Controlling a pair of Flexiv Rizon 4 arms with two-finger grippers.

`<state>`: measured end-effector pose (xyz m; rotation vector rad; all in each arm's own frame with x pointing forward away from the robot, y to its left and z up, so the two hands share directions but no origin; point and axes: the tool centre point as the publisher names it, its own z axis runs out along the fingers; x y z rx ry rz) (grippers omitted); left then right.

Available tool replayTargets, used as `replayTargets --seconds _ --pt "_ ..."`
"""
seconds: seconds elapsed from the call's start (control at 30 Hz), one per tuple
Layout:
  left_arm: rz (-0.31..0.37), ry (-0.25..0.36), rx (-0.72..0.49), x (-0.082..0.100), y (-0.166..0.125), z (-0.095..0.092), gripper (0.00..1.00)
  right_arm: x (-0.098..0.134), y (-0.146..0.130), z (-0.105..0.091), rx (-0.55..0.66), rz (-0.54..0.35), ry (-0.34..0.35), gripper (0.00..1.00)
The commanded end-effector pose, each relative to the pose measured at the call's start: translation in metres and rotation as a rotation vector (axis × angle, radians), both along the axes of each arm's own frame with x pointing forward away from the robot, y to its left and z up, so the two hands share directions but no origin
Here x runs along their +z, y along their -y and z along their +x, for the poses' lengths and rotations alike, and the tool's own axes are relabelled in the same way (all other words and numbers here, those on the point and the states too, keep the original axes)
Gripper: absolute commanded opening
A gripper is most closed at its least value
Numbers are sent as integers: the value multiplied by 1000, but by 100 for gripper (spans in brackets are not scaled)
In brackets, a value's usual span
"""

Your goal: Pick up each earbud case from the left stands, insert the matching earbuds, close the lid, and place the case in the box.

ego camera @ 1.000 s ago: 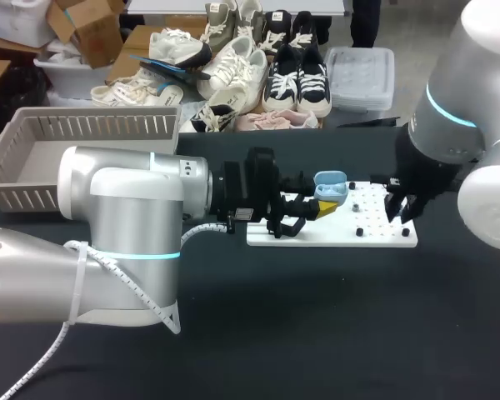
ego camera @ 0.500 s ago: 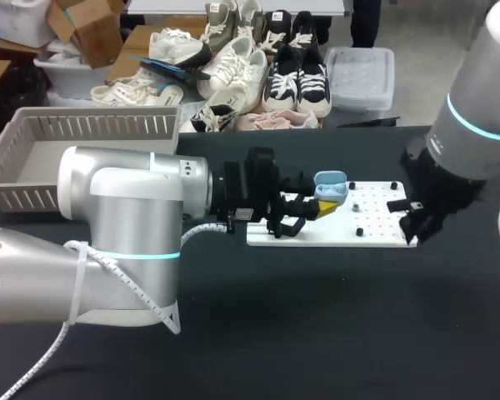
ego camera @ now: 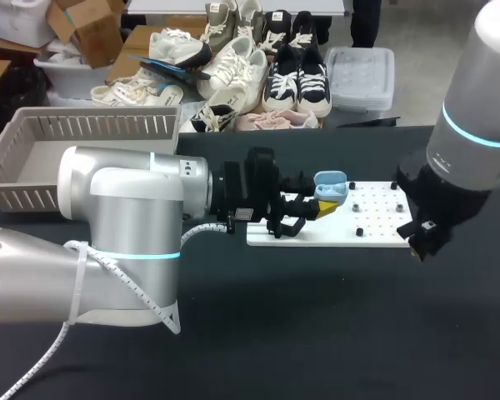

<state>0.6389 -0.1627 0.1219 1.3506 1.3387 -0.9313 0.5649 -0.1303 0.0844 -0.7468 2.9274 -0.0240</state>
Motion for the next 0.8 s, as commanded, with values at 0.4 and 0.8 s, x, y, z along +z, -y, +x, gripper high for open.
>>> replayTargets --seconds 0.4,0.8 --pt "-4 7 20 -1 2 -3 0 36 -15 -14 108 33 -12 0" --pt "-4 7 20 -1 2 -3 0 79 -40 -19 174 82 -1 0"
